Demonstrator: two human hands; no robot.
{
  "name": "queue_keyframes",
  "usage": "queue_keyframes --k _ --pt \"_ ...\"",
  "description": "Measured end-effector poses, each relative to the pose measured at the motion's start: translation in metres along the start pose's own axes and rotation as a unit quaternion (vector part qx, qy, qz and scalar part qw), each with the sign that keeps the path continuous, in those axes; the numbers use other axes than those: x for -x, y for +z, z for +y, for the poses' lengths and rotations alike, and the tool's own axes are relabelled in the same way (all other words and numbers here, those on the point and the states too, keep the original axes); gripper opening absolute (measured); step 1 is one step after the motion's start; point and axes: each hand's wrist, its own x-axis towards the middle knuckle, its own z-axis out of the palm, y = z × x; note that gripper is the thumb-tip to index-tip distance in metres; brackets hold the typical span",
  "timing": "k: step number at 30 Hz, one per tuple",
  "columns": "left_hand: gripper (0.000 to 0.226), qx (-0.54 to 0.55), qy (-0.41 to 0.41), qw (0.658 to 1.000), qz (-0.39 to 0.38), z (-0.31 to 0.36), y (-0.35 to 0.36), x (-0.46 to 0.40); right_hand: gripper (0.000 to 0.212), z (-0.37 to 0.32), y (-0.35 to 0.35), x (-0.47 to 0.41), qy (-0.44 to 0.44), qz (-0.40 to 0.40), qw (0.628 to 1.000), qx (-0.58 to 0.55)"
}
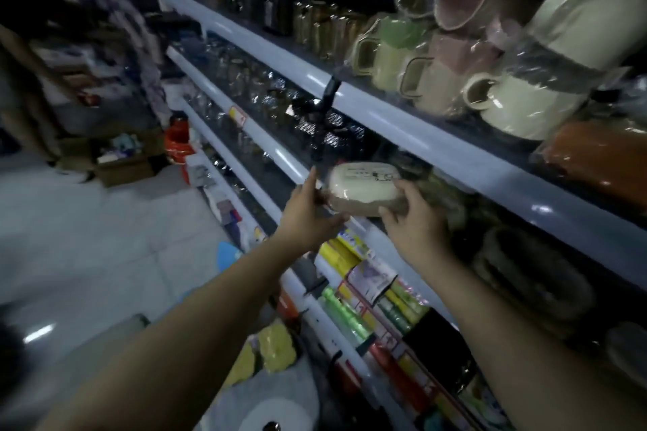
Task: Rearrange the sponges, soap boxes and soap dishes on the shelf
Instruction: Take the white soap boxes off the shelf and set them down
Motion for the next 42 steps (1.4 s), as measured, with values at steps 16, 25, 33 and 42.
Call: queue_keyframes --k 16,25,33,42 --pt "0.059 -0.079 -0.396 0.914 0.038 -0.251 -0.018 0.252 0.043 0.051 0.284 0.16 0.029 -0.437 0.899 -0.009" --pt "0.068 -0.15 -0.503 0.851 -0.022 -0.385 0.074 0.308 0.046 0.158 0.396 0.225 0.094 -0.547 0.832 0.015" --pt "0.082 -0.156 -0.512 0.842 -0.068 -0.424 0.094 0.302 0.053 0.185 0.43 0.232 0.079 -0.613 0.784 0.056" --pt "0.08 -0.259 -0.35 0.899 -0.045 -0.314 0.02 0.235 0.047 0.091 0.341 0.163 -0.042 -0.492 0.867 0.069"
